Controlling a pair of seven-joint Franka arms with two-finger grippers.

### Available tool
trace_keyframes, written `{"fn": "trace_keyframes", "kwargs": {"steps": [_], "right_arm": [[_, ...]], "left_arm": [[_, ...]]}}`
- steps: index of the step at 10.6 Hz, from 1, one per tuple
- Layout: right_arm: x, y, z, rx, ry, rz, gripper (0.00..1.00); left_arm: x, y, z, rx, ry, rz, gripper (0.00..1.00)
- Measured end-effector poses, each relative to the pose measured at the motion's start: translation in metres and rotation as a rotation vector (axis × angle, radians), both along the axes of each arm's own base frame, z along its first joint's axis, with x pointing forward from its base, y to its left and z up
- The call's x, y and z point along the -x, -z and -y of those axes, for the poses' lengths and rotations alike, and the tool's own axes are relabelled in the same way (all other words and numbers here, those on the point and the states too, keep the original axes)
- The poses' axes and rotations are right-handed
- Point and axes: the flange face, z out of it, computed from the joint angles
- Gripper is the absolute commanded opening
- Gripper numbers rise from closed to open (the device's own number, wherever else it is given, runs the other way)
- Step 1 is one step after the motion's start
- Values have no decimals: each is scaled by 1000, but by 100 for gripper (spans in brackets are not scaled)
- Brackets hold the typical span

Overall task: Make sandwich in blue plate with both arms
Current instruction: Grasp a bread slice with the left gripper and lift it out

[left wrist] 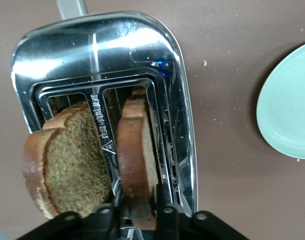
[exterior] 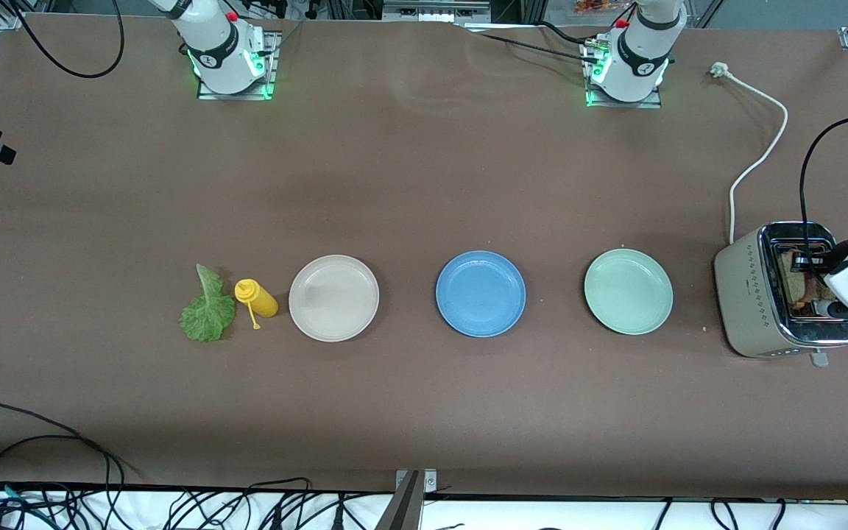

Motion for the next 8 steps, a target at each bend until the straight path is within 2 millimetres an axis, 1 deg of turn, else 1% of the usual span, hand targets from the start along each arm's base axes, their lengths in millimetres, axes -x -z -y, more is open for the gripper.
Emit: {"fn": "trace_keyframes", "kwargs": {"steps": [4, 5, 7, 8], "right_arm": [[0, 0, 0, 0, 0, 0, 100], [0, 0, 0, 0, 0, 0, 100], [0, 0, 1, 0, 2, 0, 100], [0, -1, 2, 1, 3, 5, 100]], "left_arm": [[0, -12, 3, -18, 12, 15, 0], [-1, -18, 3, -21, 11, 25, 0], [4, -41, 7, -30, 9, 20, 0], [7, -61, 13, -33, 9, 14, 0]]}}
